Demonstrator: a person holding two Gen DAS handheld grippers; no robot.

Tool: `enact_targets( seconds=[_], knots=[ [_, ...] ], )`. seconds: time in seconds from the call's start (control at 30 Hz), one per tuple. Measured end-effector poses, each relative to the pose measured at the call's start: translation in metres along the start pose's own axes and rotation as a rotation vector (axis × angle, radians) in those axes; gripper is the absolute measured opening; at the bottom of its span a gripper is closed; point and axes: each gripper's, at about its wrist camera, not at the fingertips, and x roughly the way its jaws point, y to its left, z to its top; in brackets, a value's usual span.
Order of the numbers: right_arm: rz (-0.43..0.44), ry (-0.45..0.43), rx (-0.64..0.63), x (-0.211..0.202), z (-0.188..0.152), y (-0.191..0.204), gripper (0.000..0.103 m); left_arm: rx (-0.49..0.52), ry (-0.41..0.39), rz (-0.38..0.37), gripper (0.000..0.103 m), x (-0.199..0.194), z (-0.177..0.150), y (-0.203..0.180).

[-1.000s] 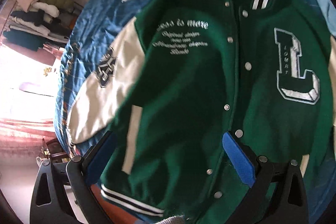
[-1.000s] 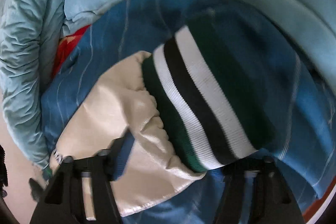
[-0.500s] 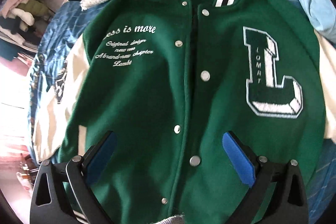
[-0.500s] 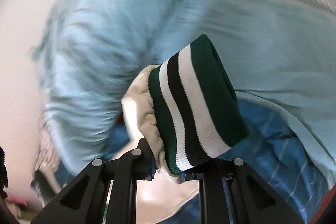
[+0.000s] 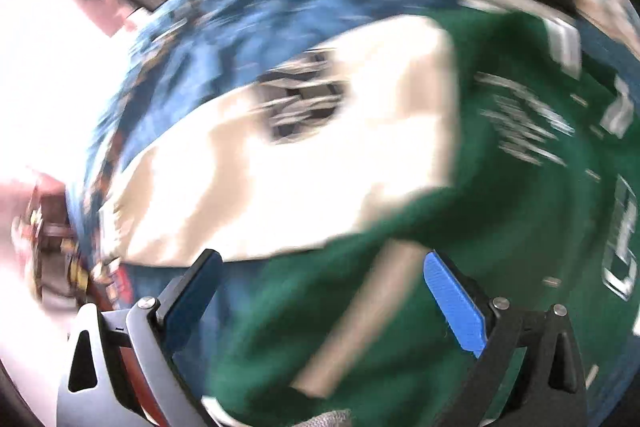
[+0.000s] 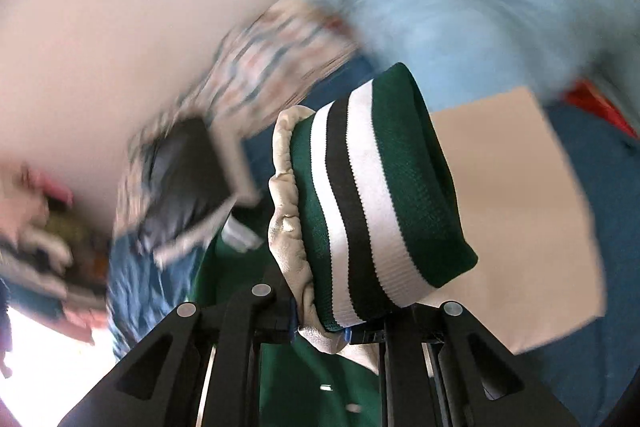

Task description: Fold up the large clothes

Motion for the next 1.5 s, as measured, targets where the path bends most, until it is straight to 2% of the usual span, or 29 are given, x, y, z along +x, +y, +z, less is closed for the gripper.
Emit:
enact_targets(
  seconds=[0.07, 0.13, 0.17, 0.2, 0.27, 0.33, 0.37, 0.47, 0.5, 0.57, 0.63, 0.7, 0.73, 0.77, 0.8, 0.83, 0.87, 0.9, 0.93, 1.0, 1.17, 1.23, 1.27, 1.3, 1.33, 1.37, 1.4, 1.43, 1.5],
  knots=[
    [-0.025, 0.058, -0.098, 0.06, -0.028, 0.054, 0.016, -0.084, 0.019, 0.051, 0.103, 0.015, -0.004, 0.053],
    [-0.068, 0.126, -0.166, 0.113, -0.059, 0.099, 0.016, -0.146, 0.044, 0.091, 0.103, 0.028, -0.012, 0.088],
    [-0.074, 0.202, -0.197, 0.149, -0.079, 0.118, 0.016, -0.175, 0.057, 0.105, 0.103, 0.034, -0.017, 0.105],
    [-0.064, 0.257, -0.211, 0.166, -0.094, 0.125, 0.017, -0.22, 0.083, 0.122, 0.103, 0.044, -0.023, 0.128],
    [-0.035, 0.397, -0.26, 0.205, -0.129, 0.149, 0.027, -0.282, 0.121, 0.133, 0.103, 0.058, -0.034, 0.158],
    [0.045, 0.454, -0.287, 0.203, -0.153, 0.158, 0.067, -0.343, 0.144, 0.129, 0.103, 0.066, -0.043, 0.181],
    [0.079, 0.451, -0.3, 0.194, -0.159, 0.165, 0.071, -0.381, 0.157, 0.116, 0.103, 0.07, -0.048, 0.193],
    [0.209, 0.433, -0.283, 0.155, -0.165, 0.163, 0.074, -0.47, 0.178, 0.052, 0.103, 0.082, -0.056, 0.218],
    [0.235, 0.433, -0.265, 0.141, -0.166, 0.157, 0.077, -0.524, 0.194, 0.001, 0.103, 0.09, -0.06, 0.227],
    [0.199, 0.429, -0.26, 0.123, -0.168, 0.147, 0.078, -0.611, 0.23, -0.085, 0.102, 0.104, -0.064, 0.237],
    [0.151, 0.436, -0.255, 0.115, -0.167, 0.135, 0.078, -0.754, 0.26, -0.191, 0.102, 0.126, -0.068, 0.249],
    [0.114, 0.45, -0.24, 0.111, -0.163, 0.127, 0.078, -0.852, 0.26, -0.247, 0.102, 0.143, -0.067, 0.259],
    [0.097, 0.457, -0.228, 0.114, -0.167, 0.123, 0.078, -0.91, 0.245, -0.265, 0.097, 0.153, -0.063, 0.266],
    [0.078, 0.462, -0.222, 0.117, -0.168, 0.121, 0.078, -0.934, 0.228, -0.259, 0.091, 0.159, -0.058, 0.269],
    [0.067, 0.463, -0.221, 0.109, -0.161, 0.109, 0.078, -0.942, 0.203, -0.211, 0.083, 0.166, -0.045, 0.275],
    [0.043, 0.458, -0.23, 0.113, -0.165, 0.11, 0.078, -0.939, 0.179, -0.177, 0.07, 0.169, -0.035, 0.279],
    [0.018, 0.452, -0.244, 0.112, -0.165, 0.109, 0.078, -0.936, 0.157, -0.143, 0.061, 0.17, -0.025, 0.283],
    [0.007, 0.445, -0.253, 0.107, -0.162, 0.106, 0.078, -0.92, 0.116, -0.079, 0.037, 0.171, -0.008, 0.291],
    [0.001, 0.431, -0.268, 0.11, -0.164, 0.112, 0.078, -0.91, 0.088, -0.056, 0.02, 0.17, 0.003, 0.296],
    [-0.012, 0.411, -0.294, 0.113, -0.164, 0.123, 0.078, -0.891, 0.029, -0.05, 0.017, 0.17, 0.032, 0.31],
    [-0.003, 0.379, -0.345, 0.134, -0.168, 0.168, 0.078, -0.79, -0.12, -0.102, 0.014, 0.164, 0.122, 0.343],
    [-0.054, 0.379, -0.393, 0.155, -0.173, 0.189, 0.078, -0.715, -0.169, -0.114, 0.014, 0.156, 0.164, 0.339],
    [-0.082, 0.381, -0.411, 0.166, -0.175, 0.198, 0.078, -0.679, -0.187, -0.112, 0.014, 0.155, 0.176, 0.337],
    [-0.104, 0.376, -0.425, 0.176, -0.177, 0.205, 0.073, -0.622, -0.205, -0.113, 0.014, 0.153, 0.19, 0.327],
    [-0.13, 0.37, -0.435, 0.186, -0.179, 0.211, 0.037, -0.594, -0.211, -0.112, 0.014, 0.153, 0.197, 0.326],
    [-0.153, 0.386, -0.43, 0.197, -0.181, 0.214, 0.014, -0.558, -0.207, -0.109, 0.014, 0.16, 0.21, 0.323],
    [-0.148, 0.398, -0.406, 0.202, -0.181, 0.217, 0.009, -0.528, -0.198, -0.115, 0.014, 0.166, 0.21, 0.327],
    [-0.138, 0.393, -0.395, 0.203, -0.181, 0.22, 0.008, -0.513, -0.19, -0.117, 0.014, 0.172, 0.214, 0.326],
    [-0.063, 0.394, -0.42, 0.197, -0.184, 0.235, 0.007, -0.505, -0.153, -0.136, 0.018, 0.184, 0.208, 0.322]
  ],
)
